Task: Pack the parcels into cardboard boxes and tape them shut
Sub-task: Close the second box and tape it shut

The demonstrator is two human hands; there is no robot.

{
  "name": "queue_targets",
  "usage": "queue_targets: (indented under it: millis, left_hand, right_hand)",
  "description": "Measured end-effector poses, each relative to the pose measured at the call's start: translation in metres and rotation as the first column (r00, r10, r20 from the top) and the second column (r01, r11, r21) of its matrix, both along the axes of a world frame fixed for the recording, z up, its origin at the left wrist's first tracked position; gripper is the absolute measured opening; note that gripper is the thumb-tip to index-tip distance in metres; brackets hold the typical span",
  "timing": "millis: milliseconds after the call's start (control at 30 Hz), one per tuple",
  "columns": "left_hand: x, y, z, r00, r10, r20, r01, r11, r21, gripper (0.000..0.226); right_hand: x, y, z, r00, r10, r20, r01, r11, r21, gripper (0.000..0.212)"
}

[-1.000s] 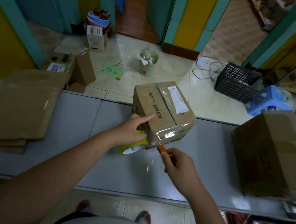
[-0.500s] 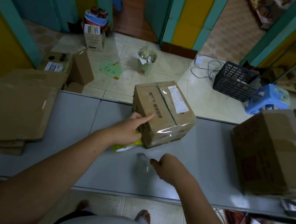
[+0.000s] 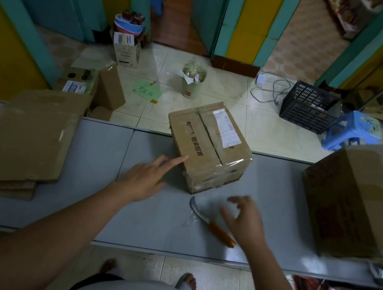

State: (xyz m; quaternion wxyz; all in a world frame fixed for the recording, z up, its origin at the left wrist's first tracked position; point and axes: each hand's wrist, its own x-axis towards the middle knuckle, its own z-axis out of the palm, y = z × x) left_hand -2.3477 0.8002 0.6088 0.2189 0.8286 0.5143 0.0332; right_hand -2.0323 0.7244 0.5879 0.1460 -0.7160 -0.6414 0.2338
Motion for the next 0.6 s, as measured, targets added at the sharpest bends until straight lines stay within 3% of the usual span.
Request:
queue_targets:
  millis: [67, 133, 300, 500, 600]
  left_hand:
    - [0.005, 0.002, 0.002, 0.999, 0.002, 0.049, -0.002, 1.0, 0.004, 0.109]
    - [0.013, 0.007, 0.006, 0.997, -0.019, 0.081, 0.017, 1.0, 0.016, 0.104]
    - [0.021, 0.018, 0.004, 0.999, -0.028, 0.031, 0.026, 0.998, 0.052, 0.109]
    - [0.027, 0.018, -0.005, 0.998, 0.046, 0.036, -0.049, 0.994, 0.101, 0.121]
    - [0.026, 0.021, -0.004, 0.992, 0.08, 0.1, -0.09, 0.991, 0.101, 0.113]
  right_hand:
    - [0.008, 0.026, 0.032, 0.984, -0.072, -0.163, 0.118, 0.95, 0.29, 0.025]
    - [0.015, 0.054, 0.062, 0.968, -0.059, -0.243, 0.165, 0.881, 0.444, 0.026]
    - [0.028, 0.099, 0.062, 0.96, 0.002, -0.279, 0.016, 0.998, 0.064, 0.044]
    - [0.024, 0.092, 0.046, 0.904, -0.031, -0.427, 0.071, 0.995, 0.077, 0.043]
    - [0.02, 0.082, 0.043, 0.9, -0.047, -0.434, 0.102, 0.989, 0.104, 0.043]
